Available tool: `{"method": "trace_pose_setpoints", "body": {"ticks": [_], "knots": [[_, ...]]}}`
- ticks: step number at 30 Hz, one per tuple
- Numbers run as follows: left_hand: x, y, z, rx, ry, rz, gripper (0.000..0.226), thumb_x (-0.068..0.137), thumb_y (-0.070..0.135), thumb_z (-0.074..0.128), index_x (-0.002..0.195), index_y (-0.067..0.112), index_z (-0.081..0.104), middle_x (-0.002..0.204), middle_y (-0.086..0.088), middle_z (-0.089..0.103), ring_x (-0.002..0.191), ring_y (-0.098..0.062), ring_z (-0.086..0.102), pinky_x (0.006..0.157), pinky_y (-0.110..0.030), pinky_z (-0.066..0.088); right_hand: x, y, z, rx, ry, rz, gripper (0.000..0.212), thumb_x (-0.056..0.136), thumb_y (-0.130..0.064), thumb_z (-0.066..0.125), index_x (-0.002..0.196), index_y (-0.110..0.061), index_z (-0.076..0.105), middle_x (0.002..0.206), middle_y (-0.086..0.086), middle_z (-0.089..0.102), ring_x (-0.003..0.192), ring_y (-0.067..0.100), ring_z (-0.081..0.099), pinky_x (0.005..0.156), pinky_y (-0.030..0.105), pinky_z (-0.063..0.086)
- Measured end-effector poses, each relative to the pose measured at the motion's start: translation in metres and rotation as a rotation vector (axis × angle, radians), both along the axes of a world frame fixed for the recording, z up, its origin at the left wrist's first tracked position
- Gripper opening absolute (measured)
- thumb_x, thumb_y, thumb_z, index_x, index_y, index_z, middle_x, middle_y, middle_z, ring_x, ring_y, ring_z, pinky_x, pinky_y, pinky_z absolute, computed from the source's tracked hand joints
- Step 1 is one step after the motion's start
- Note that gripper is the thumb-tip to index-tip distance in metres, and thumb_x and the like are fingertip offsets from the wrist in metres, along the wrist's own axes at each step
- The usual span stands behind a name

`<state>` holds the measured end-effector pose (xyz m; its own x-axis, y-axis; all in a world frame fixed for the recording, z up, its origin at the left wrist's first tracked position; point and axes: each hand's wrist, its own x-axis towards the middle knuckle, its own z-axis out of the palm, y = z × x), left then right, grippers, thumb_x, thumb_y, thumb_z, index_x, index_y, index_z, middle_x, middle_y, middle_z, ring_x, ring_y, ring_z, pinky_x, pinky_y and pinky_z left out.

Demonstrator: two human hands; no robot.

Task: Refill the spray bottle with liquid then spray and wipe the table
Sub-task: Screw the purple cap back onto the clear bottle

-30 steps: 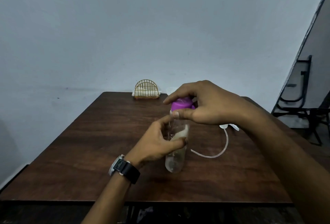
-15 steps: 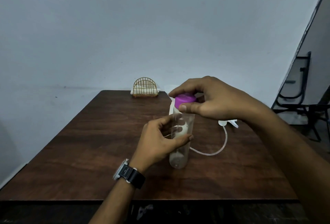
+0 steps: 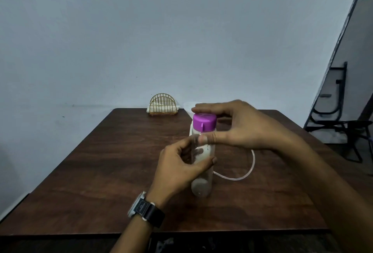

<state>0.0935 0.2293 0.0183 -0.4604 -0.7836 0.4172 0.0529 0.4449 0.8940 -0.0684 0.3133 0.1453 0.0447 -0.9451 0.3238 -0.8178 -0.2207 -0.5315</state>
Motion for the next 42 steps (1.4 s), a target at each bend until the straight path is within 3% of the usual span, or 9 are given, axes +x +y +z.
{"method": "trace_pose_setpoints", "body": {"ticks": [4, 11, 17, 20, 23, 28, 32, 35, 42], "knots": [[-0.002, 0.004, -0.004, 0.111, 0.038, -0.095, 0.080, 0.062, 0.031, 0.097, 0.135, 0.014, 0.068, 0.119, 0.003, 0.079, 0.113, -0.014, 0.075, 0.099, -0.043, 0.060, -0.002, 0.015, -0.021, -0.001, -0.028, 0.008, 0.085, 0.074, -0.041, 0.092, 0.145, -0.054, 0.048, 0.135, -0.024, 0.063, 0.116, -0.008, 0.064, 0.101, 0.024, 0.055], [-0.005, 0.012, 0.002, 0.055, 0.038, -0.158, 0.065, 0.069, 0.007, 0.095, 0.108, 0.055, 0.075, 0.116, 0.013, 0.079, 0.112, -0.010, 0.074, 0.097, -0.035, 0.060, 0.002, 0.030, -0.047, -0.136, -0.016, -0.106, 0.087, 0.079, -0.038, 0.086, 0.146, -0.059, 0.036, 0.125, -0.017, 0.066, 0.099, 0.002, 0.071, 0.088, 0.037, 0.060], [-0.006, 0.017, 0.014, 0.090, 0.140, -0.045, 0.072, 0.051, 0.039, 0.099, 0.118, 0.022, 0.077, 0.109, 0.006, 0.081, 0.107, -0.010, 0.076, 0.095, -0.029, 0.060, -0.018, 0.043, -0.025, -0.240, -0.029, -0.219, 0.084, 0.071, -0.036, 0.088, 0.140, -0.056, 0.045, 0.109, -0.012, 0.073, 0.088, 0.002, 0.075, 0.083, 0.024, 0.060], [0.008, 0.006, 0.033, -0.070, 0.262, 0.211, 0.035, 0.077, 0.046, 0.086, 0.093, 0.015, 0.081, 0.087, 0.001, 0.082, 0.083, -0.019, 0.081, 0.078, -0.033, 0.065, -0.041, 0.045, 0.000, -0.258, -0.014, -0.330, 0.086, 0.071, -0.034, 0.090, 0.140, -0.056, 0.044, 0.115, -0.016, 0.067, 0.075, -0.001, 0.074, 0.075, 0.026, 0.062], [0.025, -0.025, 0.039, -0.028, 0.365, 0.413, 0.029, 0.096, 0.035, 0.071, 0.086, 0.009, 0.078, 0.077, -0.005, 0.080, 0.072, -0.024, 0.079, 0.070, -0.034, 0.064, -0.067, 0.031, 0.020, -0.307, 0.028, -0.441, 0.084, 0.073, -0.036, 0.090, 0.141, -0.053, 0.044, 0.114, -0.015, 0.062, 0.070, 0.002, 0.073, 0.084, 0.033, 0.060], [0.031, -0.086, 0.023, -0.092, -0.253, 0.518, 0.022, 0.090, 0.041, 0.077, 0.103, 0.022, 0.079, 0.093, 0.010, 0.078, 0.083, 0.003, 0.071, 0.085, -0.030, 0.060, -0.111, -0.030, 0.028, -0.378, 0.028, -0.503, 0.081, 0.077, -0.037, 0.087, 0.144, -0.046, 0.043, 0.125, -0.010, 0.061, 0.080, 0.011, 0.075, 0.093, 0.035, 0.057], [0.012, -0.116, 0.009, -0.152, -0.618, 0.377, 0.052, 0.086, 0.039, 0.082, 0.131, 0.016, 0.070, 0.124, 0.000, 0.075, 0.110, -0.012, 0.070, 0.098, -0.027, 0.053, -0.140, -0.095, 0.015, -0.436, 0.017, -0.475, 0.079, 0.078, -0.030, 0.087, 0.146, -0.036, 0.046, 0.119, -0.011, 0.058, 0.085, 0.019, 0.072, 0.084, 0.024, 0.050], [-0.002, -0.133, 0.002, -0.191, -0.742, 0.332, 0.054, 0.088, 0.042, 0.080, 0.136, 0.021, 0.068, 0.132, 0.001, 0.072, 0.120, -0.016, 0.068, 0.104, -0.034, 0.054, -0.167, -0.147, -0.001, -0.427, -0.007, -0.482, 0.079, 0.078, -0.029, 0.086, 0.147, -0.032, 0.046, 0.121, -0.007, 0.059, 0.096, 0.023, 0.069, 0.084, 0.026, 0.051], [-0.014, -0.153, -0.012, -0.224, -0.934, 0.338, 0.055, 0.081, 0.058, 0.079, 0.130, 0.034, 0.072, 0.116, 0.009, 0.077, 0.102, -0.011, 0.072, 0.089, -0.031, 0.059, -0.216, -0.243, -0.034, -0.306, -0.044, -0.577, 0.083, 0.080, -0.027, 0.084, 0.151, -0.025, 0.042, 0.133, 0.015, 0.056, 0.120, 0.033, 0.057, 0.094, 0.032, 0.044]]}}
